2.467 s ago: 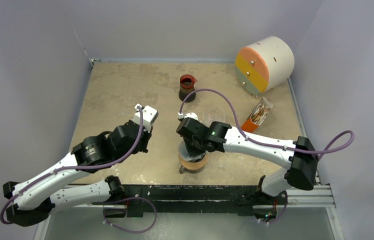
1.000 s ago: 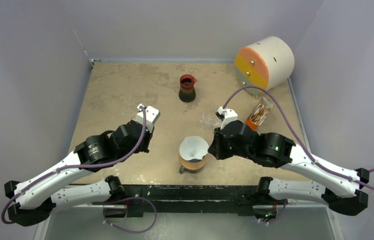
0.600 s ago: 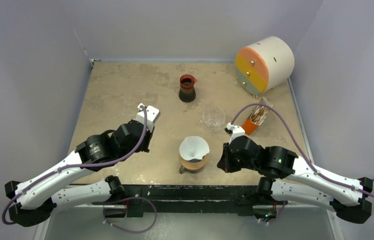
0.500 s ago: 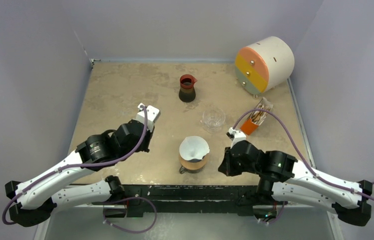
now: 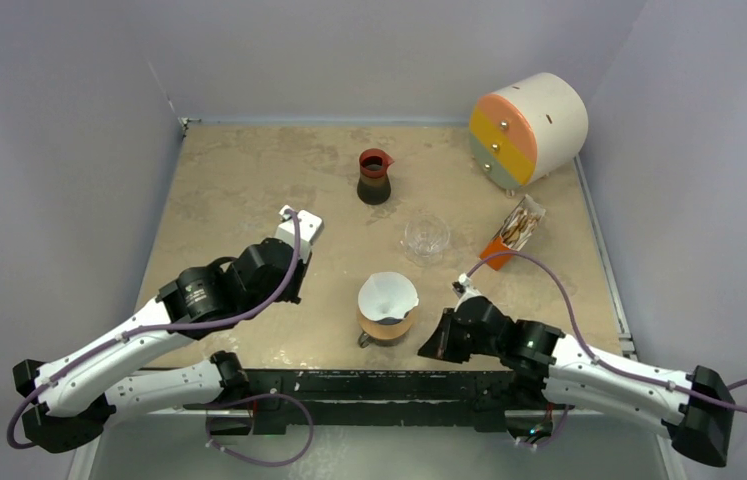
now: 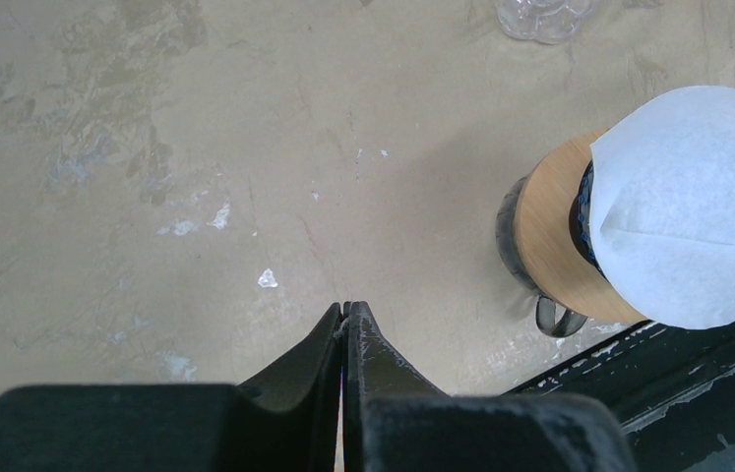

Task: Place the coffee filter in the dripper
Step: Move the coffee server to the center of the board.

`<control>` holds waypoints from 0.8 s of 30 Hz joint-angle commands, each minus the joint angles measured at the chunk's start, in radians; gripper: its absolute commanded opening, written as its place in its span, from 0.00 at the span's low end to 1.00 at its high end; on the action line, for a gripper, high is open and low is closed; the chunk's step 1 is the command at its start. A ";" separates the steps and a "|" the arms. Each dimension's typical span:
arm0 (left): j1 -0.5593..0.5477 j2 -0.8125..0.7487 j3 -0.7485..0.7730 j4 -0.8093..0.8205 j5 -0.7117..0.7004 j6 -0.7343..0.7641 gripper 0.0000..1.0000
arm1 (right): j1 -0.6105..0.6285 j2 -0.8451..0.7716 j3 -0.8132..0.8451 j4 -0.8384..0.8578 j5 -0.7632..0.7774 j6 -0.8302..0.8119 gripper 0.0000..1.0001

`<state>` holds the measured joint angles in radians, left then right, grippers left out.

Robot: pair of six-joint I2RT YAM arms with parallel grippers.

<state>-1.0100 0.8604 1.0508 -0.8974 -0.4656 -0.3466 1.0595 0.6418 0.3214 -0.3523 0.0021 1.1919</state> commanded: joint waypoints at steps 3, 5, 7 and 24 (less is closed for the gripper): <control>0.005 0.002 0.000 0.034 0.007 0.024 0.00 | -0.080 0.094 -0.090 0.373 -0.138 0.132 0.00; 0.005 0.001 -0.001 0.034 0.007 0.026 0.00 | -0.096 0.123 -0.112 0.441 -0.155 0.155 0.00; 0.006 0.002 -0.002 0.035 0.008 0.025 0.00 | -0.106 0.167 -0.139 0.517 -0.172 0.178 0.00; 0.008 0.003 -0.003 0.034 0.009 0.028 0.00 | -0.152 0.483 -0.197 0.976 -0.268 0.242 0.00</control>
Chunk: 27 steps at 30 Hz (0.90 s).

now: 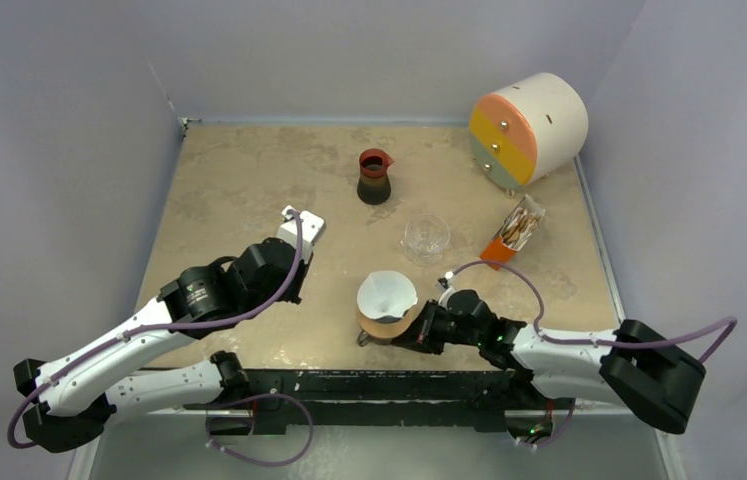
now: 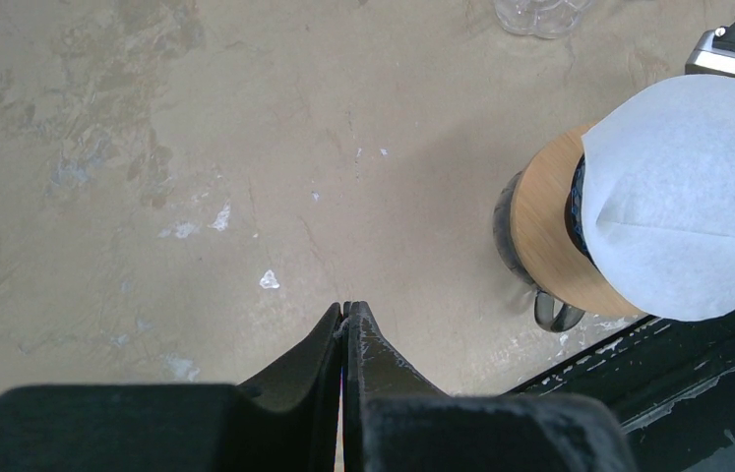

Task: Place the coffee filter in the dripper
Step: Move the coffee server to the center of the board.

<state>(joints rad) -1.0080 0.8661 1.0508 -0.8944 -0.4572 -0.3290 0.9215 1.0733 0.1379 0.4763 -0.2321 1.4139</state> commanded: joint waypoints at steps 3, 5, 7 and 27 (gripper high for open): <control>0.006 -0.004 -0.003 0.029 -0.001 0.010 0.00 | -0.023 0.101 -0.012 0.205 -0.042 0.022 0.00; 0.006 -0.005 -0.003 0.029 -0.003 0.009 0.00 | -0.028 0.128 -0.007 0.234 -0.043 0.021 0.00; 0.006 -0.006 -0.003 0.029 -0.004 0.009 0.00 | -0.036 0.157 0.004 0.259 -0.047 0.018 0.00; 0.006 -0.010 -0.003 0.024 -0.013 0.008 0.00 | -0.059 0.692 0.219 0.718 -0.187 0.035 0.00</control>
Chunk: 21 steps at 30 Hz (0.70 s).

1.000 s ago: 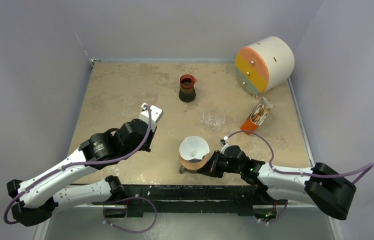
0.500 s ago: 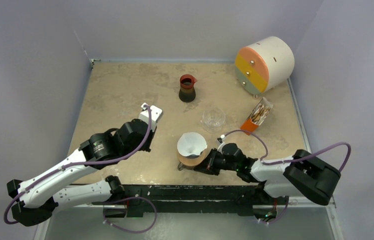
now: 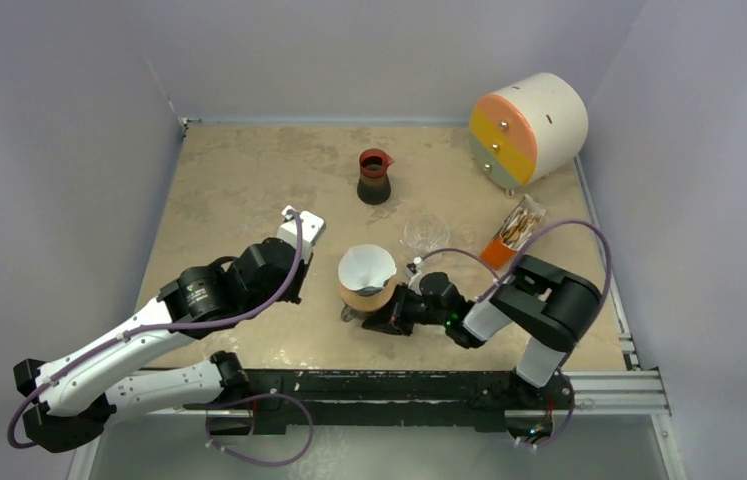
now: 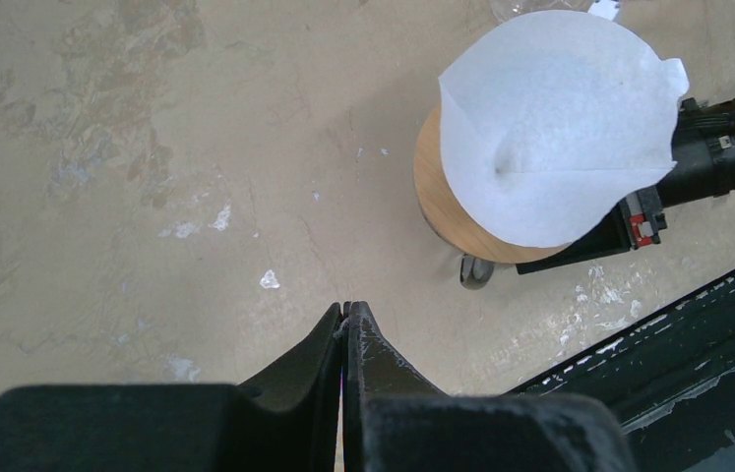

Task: Place the coffee filter in the dripper
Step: Move the coffee server to the center of the board.

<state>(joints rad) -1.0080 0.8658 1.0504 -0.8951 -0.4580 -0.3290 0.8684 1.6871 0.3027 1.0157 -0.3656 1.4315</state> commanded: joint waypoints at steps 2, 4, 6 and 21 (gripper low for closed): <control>0.006 -0.011 -0.003 0.025 -0.012 0.010 0.00 | -0.006 0.111 0.083 0.194 -0.060 0.024 0.00; 0.006 -0.011 -0.003 0.025 -0.012 0.010 0.00 | -0.006 0.126 0.114 0.186 -0.063 0.022 0.00; 0.006 -0.010 -0.002 0.025 -0.011 0.010 0.00 | -0.006 0.133 0.143 0.148 -0.068 0.001 0.00; 0.006 -0.016 -0.003 0.025 -0.007 0.015 0.00 | -0.003 0.285 0.346 0.103 -0.112 -0.025 0.00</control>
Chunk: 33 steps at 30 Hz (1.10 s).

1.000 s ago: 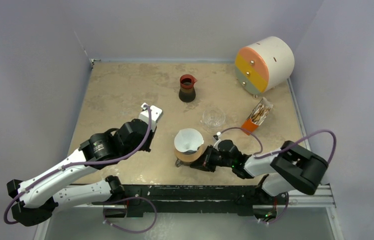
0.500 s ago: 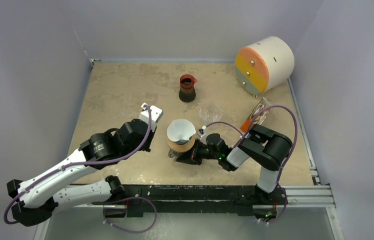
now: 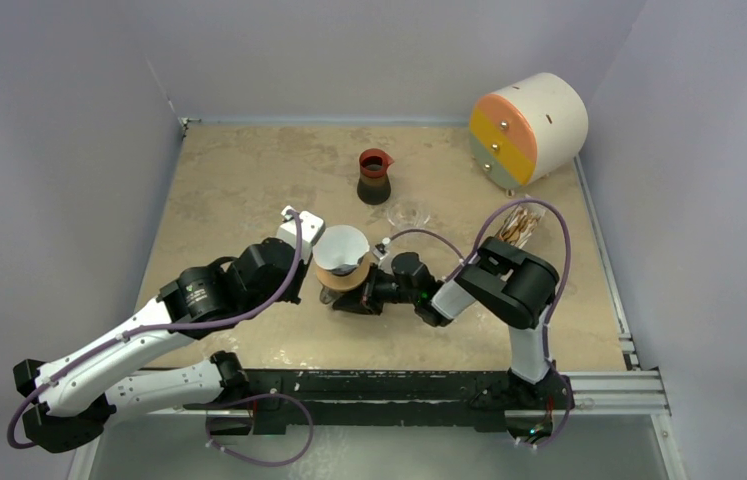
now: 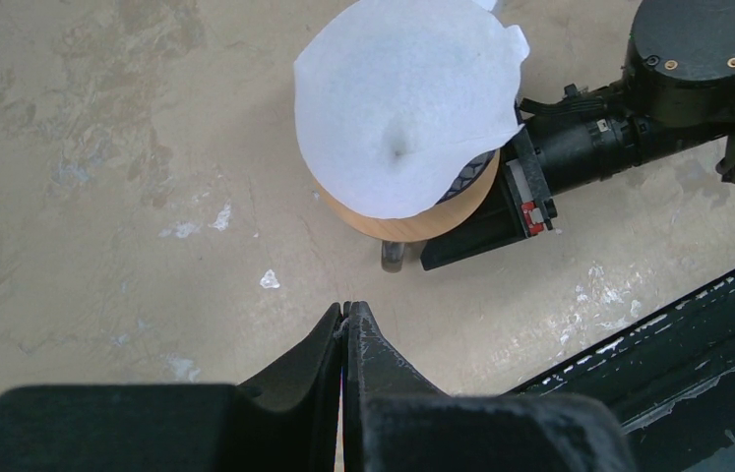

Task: Place the coffee filter in the dripper
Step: Move the coffee server to the center of the board.

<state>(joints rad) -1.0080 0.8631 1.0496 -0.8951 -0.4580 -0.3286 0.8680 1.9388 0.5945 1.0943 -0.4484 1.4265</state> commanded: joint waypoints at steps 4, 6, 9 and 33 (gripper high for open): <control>0.006 -0.017 -0.002 0.025 -0.005 0.013 0.00 | -0.003 0.075 0.096 0.026 -0.036 -0.015 0.00; 0.006 -0.020 -0.003 0.025 -0.006 0.013 0.00 | -0.003 0.095 0.122 0.026 -0.041 -0.014 0.00; 0.006 -0.029 -0.002 0.022 -0.019 0.007 0.00 | -0.003 0.121 0.165 0.013 -0.050 -0.014 0.00; 0.009 -0.068 0.000 0.016 -0.069 -0.009 0.00 | -0.001 0.365 0.582 -0.133 -0.096 -0.022 0.00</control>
<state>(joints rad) -1.0077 0.8089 1.0489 -0.8986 -0.5026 -0.3298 0.8684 2.2848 1.1080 0.9863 -0.5217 1.4197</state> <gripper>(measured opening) 0.002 0.005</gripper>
